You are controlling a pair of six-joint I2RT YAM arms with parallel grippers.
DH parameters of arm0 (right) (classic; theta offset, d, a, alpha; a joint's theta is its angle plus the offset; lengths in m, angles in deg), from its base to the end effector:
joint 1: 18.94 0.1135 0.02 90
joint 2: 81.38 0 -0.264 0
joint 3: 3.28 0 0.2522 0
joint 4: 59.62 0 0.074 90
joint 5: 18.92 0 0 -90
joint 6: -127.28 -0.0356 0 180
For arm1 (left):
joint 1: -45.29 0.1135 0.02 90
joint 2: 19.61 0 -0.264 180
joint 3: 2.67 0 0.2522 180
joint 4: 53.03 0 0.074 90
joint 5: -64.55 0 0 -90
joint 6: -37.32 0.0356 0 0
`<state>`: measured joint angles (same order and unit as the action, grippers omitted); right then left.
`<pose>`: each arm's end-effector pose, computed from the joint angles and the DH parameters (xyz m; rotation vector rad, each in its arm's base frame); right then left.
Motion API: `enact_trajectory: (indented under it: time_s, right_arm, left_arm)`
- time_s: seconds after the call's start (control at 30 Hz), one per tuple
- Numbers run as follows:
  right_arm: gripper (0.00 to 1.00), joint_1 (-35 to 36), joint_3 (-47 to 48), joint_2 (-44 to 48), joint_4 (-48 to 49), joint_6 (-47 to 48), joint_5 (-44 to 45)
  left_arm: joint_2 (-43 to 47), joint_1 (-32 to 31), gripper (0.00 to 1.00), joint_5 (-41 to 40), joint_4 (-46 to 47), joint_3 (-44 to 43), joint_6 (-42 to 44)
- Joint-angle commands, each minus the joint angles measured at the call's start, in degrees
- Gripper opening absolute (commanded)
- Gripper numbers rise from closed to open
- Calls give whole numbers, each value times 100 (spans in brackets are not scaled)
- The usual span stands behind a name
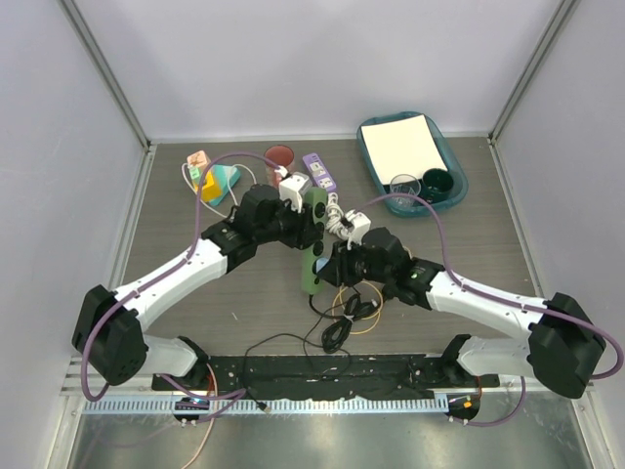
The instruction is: Pull the plug off the socket
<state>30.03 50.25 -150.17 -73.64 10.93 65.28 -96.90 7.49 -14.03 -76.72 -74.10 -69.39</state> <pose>0.1701 0.2009 0.2397 -0.4973 2.1522 0.8787 0.2387 -0.1941 0.2916 0.5212 2.1093 -0.7715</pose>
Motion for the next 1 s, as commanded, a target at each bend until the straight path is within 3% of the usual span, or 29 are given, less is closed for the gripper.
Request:
enact_trajectory:
  time_s: [0.0, 0.13, 0.33, 0.57, 0.7, 0.73, 0.87, 0.97]
  right_arm:
    - [1, -544, -118, 903, 1720, -211, -1140]
    - [1, -898, -146, 965, 1845, -485, -1722]
    - [1, -802, -92, 648, 1994, -679, -2057]
    - [1, 173, 575, 508, 642, 305, -169]
    - [1, 359, 892, 376, 333, 525, 194]
    - [1, 341, 901, 384, 350, 534, 124]
    - [1, -981, 314, 516, 1481, -516, -1997]
    - [1, -1197, 233, 630, 1538, -451, -2275]
  left_arm:
    - [-146, 467, 0, -1651, -914, 449, 1178]
    - [-57, 467, 0, -1845, -817, 502, 1477]
    - [4, 458, 0, -1722, -677, 476, 1364]
    - [-233, 458, 0, -1863, -826, 353, 1188]
    - [-286, 458, 0, -1714, -800, 353, 1188]
    - [-269, 458, 0, -1679, -782, 414, 1248]
    - [-146, 449, 0, -1740, -554, 599, 1539]
    - [-137, 458, 0, -1792, -466, 625, 1644]
